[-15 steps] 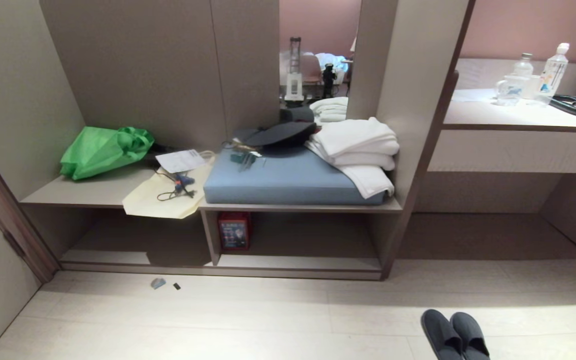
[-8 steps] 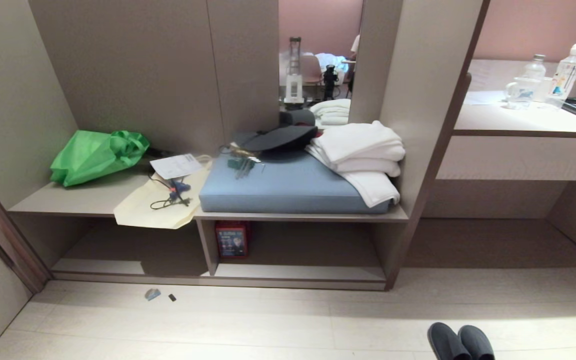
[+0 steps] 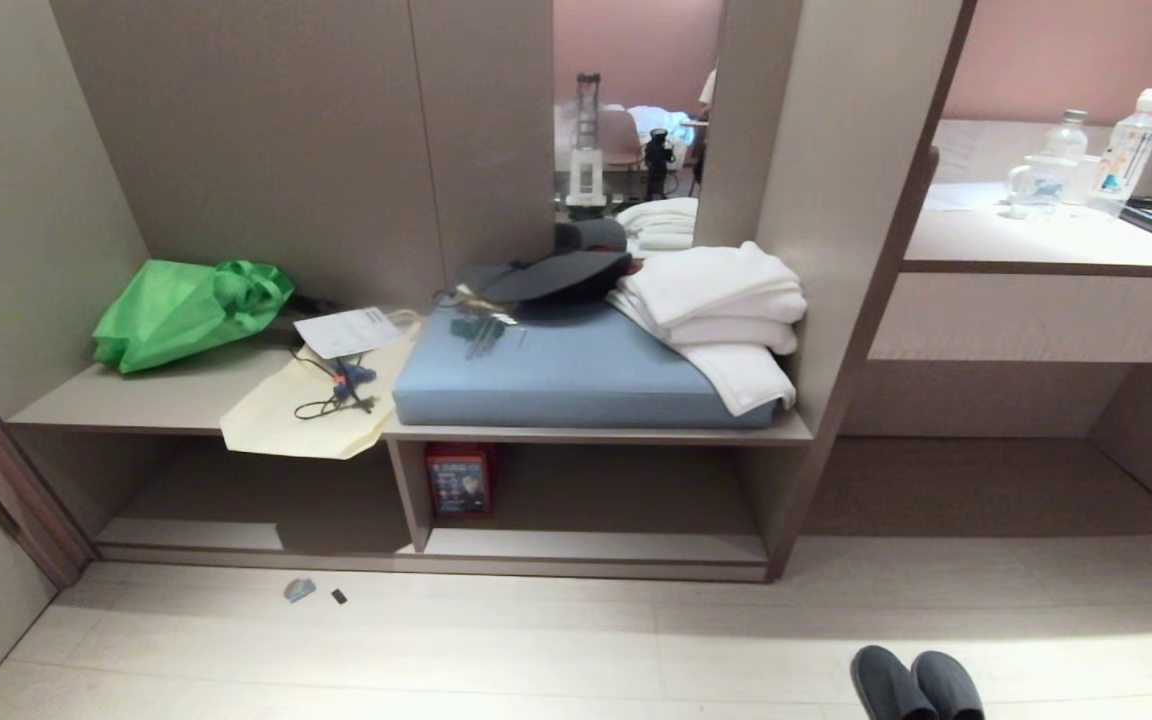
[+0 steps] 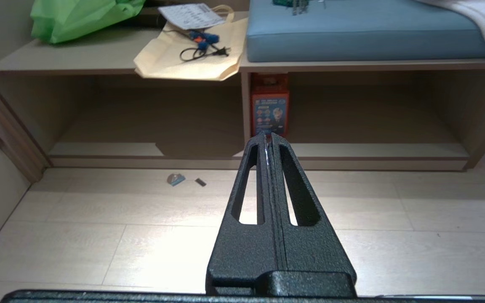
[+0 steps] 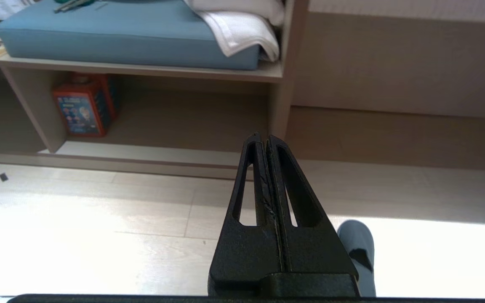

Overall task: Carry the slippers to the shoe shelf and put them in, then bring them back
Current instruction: Pick up the slippers on the floor

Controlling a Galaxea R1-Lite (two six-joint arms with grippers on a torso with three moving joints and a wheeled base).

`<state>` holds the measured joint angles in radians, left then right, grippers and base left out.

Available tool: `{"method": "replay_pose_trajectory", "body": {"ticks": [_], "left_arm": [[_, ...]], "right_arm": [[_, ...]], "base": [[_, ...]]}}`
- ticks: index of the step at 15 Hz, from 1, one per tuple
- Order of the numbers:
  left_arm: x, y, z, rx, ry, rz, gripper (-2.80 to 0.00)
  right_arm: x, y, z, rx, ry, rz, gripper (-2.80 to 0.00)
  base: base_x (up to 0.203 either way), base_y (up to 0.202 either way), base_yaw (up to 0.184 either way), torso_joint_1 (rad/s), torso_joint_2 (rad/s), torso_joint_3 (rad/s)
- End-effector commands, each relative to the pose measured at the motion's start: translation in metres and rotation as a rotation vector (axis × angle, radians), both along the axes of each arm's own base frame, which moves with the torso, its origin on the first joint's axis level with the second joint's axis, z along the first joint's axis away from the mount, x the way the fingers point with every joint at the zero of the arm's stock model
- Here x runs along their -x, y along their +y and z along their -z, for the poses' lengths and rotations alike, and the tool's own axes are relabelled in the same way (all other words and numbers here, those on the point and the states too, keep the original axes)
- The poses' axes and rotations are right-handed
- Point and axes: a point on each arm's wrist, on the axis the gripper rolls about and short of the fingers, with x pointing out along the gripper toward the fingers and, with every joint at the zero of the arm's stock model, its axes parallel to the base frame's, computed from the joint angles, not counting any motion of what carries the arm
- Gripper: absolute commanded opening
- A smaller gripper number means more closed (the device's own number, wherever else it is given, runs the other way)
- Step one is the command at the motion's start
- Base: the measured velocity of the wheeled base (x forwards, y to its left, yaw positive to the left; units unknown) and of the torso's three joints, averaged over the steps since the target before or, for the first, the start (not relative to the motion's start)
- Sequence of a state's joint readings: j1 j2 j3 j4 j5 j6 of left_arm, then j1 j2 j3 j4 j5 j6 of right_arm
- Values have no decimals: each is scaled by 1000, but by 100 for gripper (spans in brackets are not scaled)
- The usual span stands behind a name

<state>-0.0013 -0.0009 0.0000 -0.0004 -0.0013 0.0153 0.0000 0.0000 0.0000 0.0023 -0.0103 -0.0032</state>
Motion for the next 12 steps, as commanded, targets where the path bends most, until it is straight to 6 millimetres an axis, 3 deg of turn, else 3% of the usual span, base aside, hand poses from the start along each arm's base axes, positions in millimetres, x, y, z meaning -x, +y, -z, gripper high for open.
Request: {"method": "replay_pose_trajectory", "body": {"ticks": [1,12], "left_arm": [[0,0,0,1,1,1,-280],[0,0,0,2,1,1,-280]], "right_arm": [[0,0,0,0,-1,0,-280],[0,0,0,1,-1,0,-280]], "base": [[-1,-190,-3,-2,2,-2],[0,-197,1,2,1,4]]}}
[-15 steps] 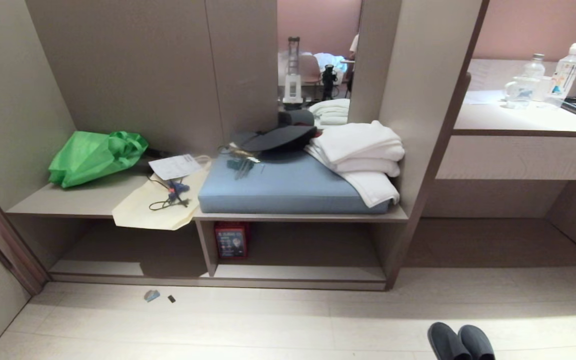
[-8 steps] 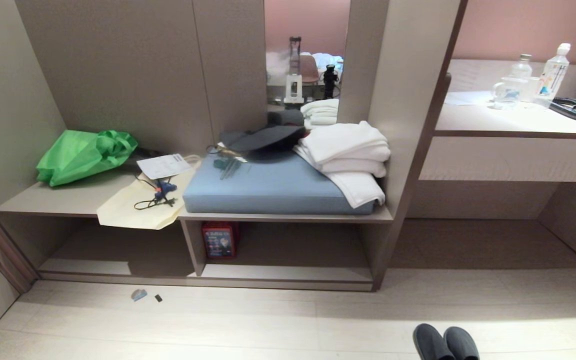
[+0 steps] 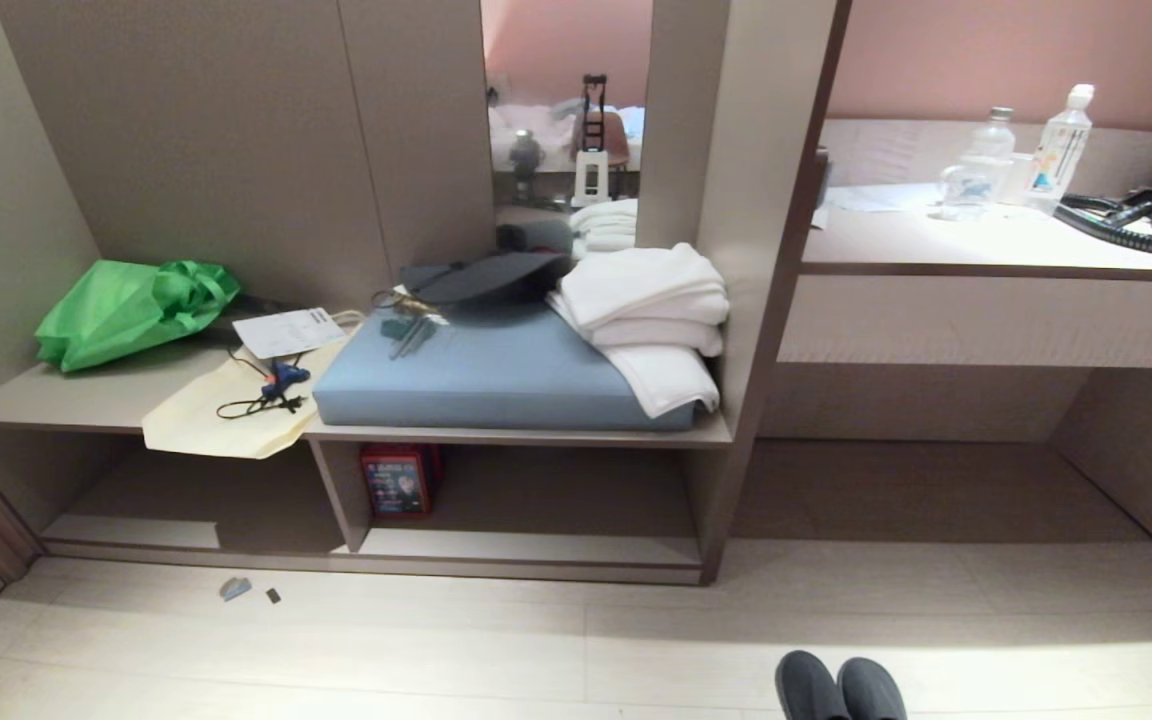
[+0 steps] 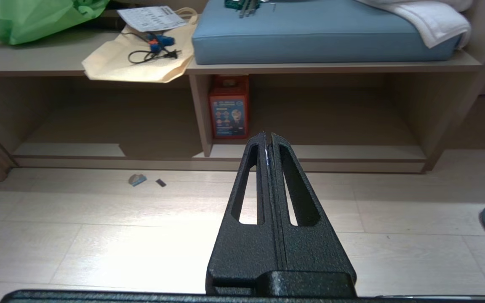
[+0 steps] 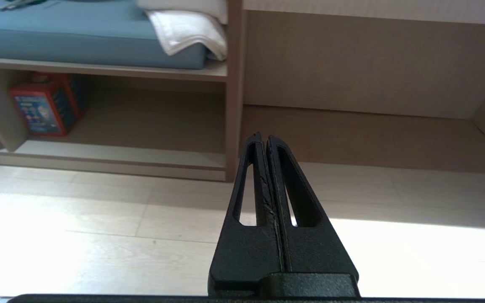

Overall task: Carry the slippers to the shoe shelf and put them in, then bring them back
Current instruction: Pick up the slippers on the floor

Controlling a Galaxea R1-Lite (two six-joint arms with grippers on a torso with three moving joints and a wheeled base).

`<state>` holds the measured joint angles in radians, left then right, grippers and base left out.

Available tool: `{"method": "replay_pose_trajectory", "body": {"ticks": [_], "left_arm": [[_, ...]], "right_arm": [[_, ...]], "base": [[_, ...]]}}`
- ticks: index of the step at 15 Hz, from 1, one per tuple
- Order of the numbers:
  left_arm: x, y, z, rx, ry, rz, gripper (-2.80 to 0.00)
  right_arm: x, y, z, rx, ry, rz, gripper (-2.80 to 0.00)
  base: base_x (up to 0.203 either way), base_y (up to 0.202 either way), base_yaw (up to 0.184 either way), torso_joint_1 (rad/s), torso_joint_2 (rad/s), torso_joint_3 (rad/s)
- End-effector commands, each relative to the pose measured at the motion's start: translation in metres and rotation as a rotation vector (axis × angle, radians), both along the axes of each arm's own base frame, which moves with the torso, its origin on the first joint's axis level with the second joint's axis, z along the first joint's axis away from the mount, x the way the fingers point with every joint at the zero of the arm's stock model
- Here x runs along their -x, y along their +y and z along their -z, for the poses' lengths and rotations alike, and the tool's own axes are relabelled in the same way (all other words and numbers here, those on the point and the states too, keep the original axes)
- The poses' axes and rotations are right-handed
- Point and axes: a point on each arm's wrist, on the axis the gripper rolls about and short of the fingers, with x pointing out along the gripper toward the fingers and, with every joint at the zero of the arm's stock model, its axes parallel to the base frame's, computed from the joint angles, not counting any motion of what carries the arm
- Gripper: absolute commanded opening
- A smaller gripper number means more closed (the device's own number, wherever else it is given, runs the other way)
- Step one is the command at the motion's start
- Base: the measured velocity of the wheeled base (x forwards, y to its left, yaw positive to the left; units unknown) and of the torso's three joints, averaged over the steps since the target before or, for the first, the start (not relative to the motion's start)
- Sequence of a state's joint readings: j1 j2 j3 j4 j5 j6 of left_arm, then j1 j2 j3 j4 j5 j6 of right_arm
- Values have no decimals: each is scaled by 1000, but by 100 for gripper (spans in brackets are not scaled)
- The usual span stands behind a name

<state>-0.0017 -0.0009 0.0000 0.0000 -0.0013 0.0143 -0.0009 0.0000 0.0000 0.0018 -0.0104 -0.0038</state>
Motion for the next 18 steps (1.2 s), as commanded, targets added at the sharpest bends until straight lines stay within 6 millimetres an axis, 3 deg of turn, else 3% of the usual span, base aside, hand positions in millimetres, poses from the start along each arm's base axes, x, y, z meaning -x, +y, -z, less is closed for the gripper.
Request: {"method": "replay_pose_trajectory", "body": {"ticks": [1,6,18], "left_arm": [[0,0,0,-1,1,0,-280],[0,0,0,11,1,0,-280],[0,0,0,11,1,0,-280]], "right_arm": [[0,0,0,1,0,0,-280],[0,0,0,-1,-2,1,-280],[0,0,0,13,-2,-1,-280]], "base": [[0,-192,4,2,-3,1],[0,-143,2,2,1,2],[0,0,0,0,0,0]]}}
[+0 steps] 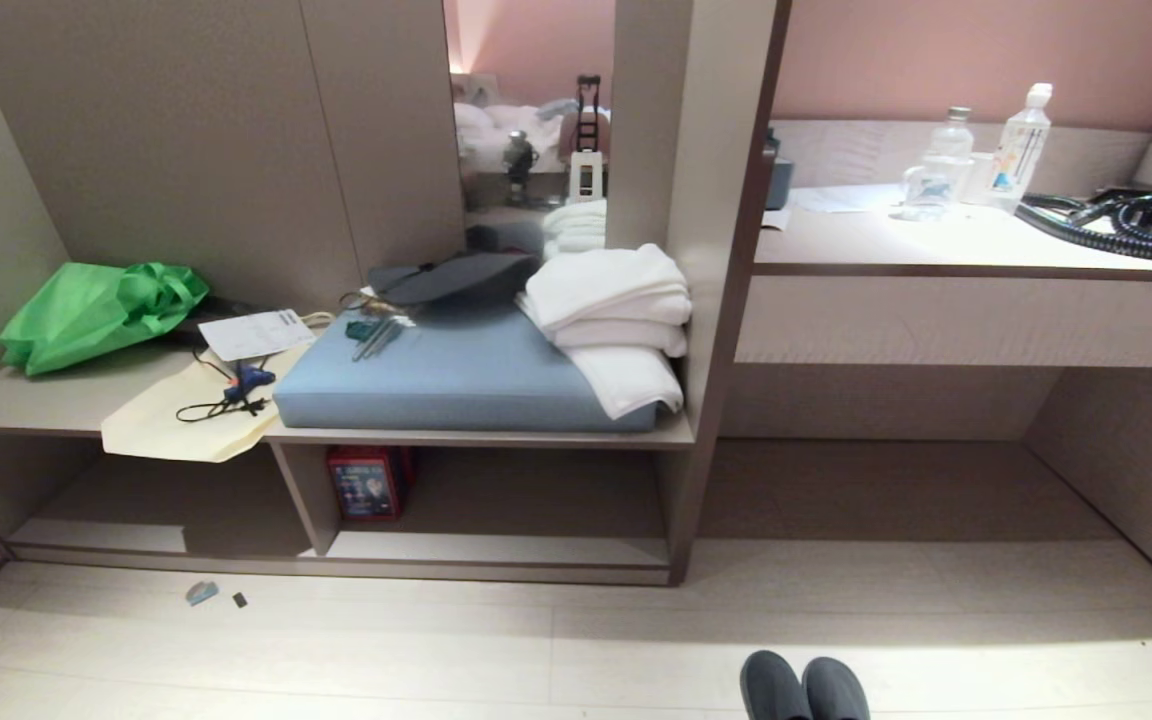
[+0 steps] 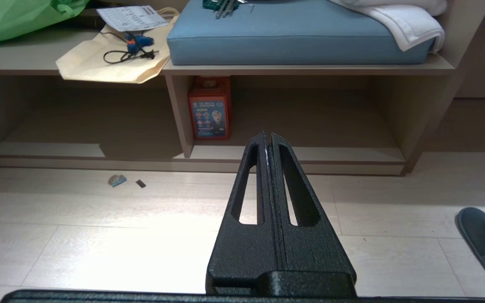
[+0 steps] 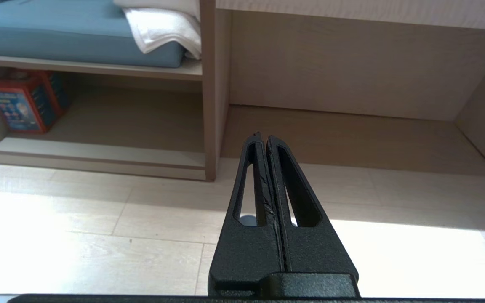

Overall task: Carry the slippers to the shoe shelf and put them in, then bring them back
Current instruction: Pick up the slippers on the floor

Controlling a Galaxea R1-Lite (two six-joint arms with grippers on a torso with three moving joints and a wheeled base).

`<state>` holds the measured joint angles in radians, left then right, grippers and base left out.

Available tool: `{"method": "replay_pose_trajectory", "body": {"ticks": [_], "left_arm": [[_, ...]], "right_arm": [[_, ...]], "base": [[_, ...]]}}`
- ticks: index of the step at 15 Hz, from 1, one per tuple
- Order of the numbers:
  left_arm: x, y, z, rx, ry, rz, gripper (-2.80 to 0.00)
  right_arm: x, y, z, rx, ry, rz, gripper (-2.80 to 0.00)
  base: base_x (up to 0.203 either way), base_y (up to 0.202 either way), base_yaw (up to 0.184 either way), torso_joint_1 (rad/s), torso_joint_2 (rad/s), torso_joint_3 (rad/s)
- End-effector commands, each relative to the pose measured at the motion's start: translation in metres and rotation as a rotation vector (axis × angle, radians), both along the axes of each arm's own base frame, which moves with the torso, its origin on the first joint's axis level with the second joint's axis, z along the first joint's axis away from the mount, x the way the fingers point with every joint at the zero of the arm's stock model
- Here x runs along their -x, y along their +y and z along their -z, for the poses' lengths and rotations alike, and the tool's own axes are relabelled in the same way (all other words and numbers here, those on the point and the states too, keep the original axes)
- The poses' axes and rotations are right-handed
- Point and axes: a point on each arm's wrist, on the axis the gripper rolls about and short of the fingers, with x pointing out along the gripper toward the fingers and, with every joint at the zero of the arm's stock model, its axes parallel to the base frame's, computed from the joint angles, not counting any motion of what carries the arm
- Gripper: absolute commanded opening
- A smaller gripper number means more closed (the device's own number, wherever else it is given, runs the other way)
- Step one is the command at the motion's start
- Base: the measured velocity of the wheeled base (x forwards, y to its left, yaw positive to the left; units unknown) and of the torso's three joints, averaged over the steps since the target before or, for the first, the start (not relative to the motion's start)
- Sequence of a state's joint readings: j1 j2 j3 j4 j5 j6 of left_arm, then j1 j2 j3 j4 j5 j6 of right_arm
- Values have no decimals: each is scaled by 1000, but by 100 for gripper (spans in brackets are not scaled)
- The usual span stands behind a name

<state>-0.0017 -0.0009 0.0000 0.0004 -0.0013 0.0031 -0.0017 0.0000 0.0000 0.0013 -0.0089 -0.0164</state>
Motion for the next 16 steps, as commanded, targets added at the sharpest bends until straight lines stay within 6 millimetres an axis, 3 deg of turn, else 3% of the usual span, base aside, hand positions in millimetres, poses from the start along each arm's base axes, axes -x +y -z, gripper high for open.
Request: {"method": "replay_pose_trajectory", "body": {"ticks": [1,16], "left_arm": [[0,0,0,0,0,0,-280],[0,0,0,0,0,0,-280]], "right_arm": [[0,0,0,1,0,-1,-280],[0,0,0,0,-1,-1,-280]], "base": [[0,0,0,0,0,0],[0,0,0,1,0,-9]]}}
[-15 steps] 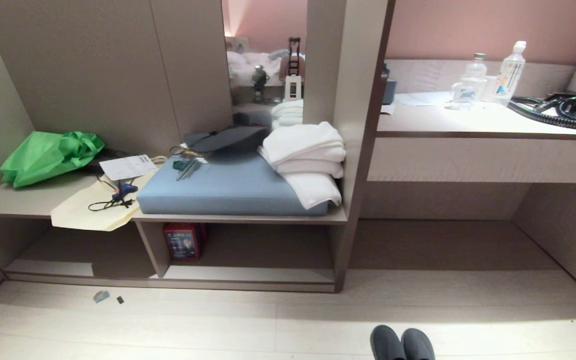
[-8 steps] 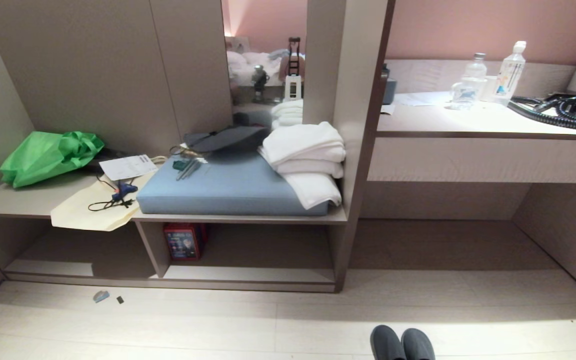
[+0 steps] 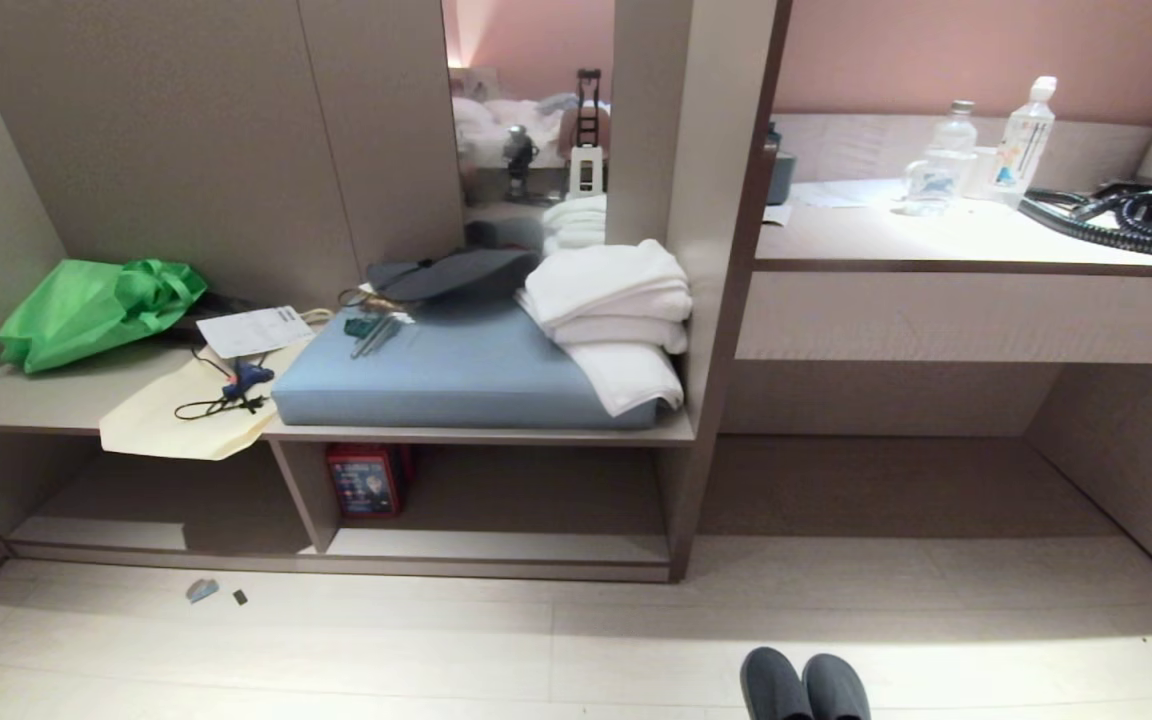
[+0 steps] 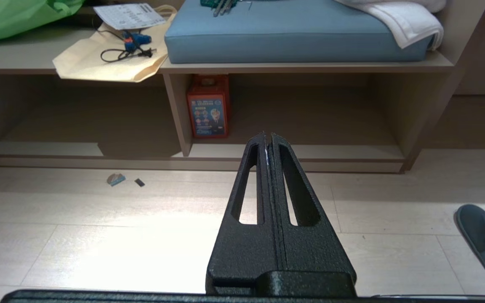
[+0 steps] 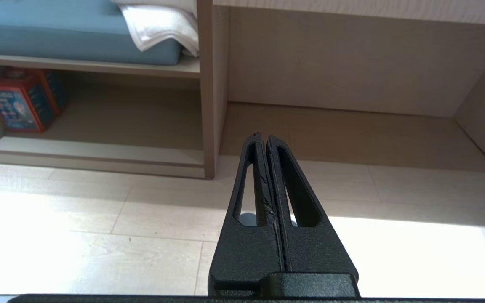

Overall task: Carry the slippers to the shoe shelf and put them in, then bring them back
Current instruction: Pick up the slippers on the floor

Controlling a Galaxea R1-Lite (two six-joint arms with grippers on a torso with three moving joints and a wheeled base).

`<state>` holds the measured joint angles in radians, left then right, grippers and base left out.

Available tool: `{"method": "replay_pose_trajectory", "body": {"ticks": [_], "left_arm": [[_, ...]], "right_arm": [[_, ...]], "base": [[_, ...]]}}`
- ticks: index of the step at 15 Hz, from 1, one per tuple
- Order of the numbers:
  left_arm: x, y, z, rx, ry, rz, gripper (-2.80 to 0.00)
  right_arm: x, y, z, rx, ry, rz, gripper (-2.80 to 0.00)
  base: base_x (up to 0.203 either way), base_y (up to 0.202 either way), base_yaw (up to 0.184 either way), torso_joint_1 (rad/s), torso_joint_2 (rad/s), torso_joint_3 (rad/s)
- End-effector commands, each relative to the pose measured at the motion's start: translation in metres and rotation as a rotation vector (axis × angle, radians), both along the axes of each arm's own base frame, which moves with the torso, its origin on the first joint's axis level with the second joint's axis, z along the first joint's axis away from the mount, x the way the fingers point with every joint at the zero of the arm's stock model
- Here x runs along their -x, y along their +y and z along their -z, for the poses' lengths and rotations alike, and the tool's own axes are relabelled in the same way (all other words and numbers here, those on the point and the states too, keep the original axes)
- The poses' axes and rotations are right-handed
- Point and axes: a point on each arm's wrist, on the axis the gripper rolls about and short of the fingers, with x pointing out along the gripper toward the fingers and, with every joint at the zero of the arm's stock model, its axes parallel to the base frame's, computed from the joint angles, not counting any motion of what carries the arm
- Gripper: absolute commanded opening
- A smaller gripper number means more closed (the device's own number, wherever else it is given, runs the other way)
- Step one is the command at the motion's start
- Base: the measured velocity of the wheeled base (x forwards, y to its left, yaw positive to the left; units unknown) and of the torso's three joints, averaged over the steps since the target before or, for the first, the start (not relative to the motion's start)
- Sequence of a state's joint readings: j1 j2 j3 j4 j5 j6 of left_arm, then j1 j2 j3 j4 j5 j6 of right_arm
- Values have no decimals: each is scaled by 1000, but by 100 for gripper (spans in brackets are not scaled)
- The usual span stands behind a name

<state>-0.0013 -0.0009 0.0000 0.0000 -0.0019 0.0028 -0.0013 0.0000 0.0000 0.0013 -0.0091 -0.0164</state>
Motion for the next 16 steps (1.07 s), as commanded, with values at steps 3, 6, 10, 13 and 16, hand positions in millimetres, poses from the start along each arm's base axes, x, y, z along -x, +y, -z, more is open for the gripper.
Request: {"method": "replay_pose_trajectory", "body": {"ticks": [3,6,10,13,16], "left_arm": [[0,0,0,0,-1,0,-280],[0,0,0,0,-1,0,-280],[0,0,0,0,-1,0,-280],[0,0,0,0,-1,0,-280],[0,0,0,0,-1,0,-280]], "right_arm": [[0,0,0,0,0,0,-280],[0,0,0,0,0,-1,-280],[0,0,0,-4,-1,0,-280],[0,0,0,-1,0,0,-280],[0,0,0,-11,-1,-1,-280]], "base": [[0,0,0,1,4,-167],[0,0,0,3,5,-193],[0,0,0,2,0,-195],[0,0,0,3,-1,-193],[0,0,0,0,2,-198]]}}
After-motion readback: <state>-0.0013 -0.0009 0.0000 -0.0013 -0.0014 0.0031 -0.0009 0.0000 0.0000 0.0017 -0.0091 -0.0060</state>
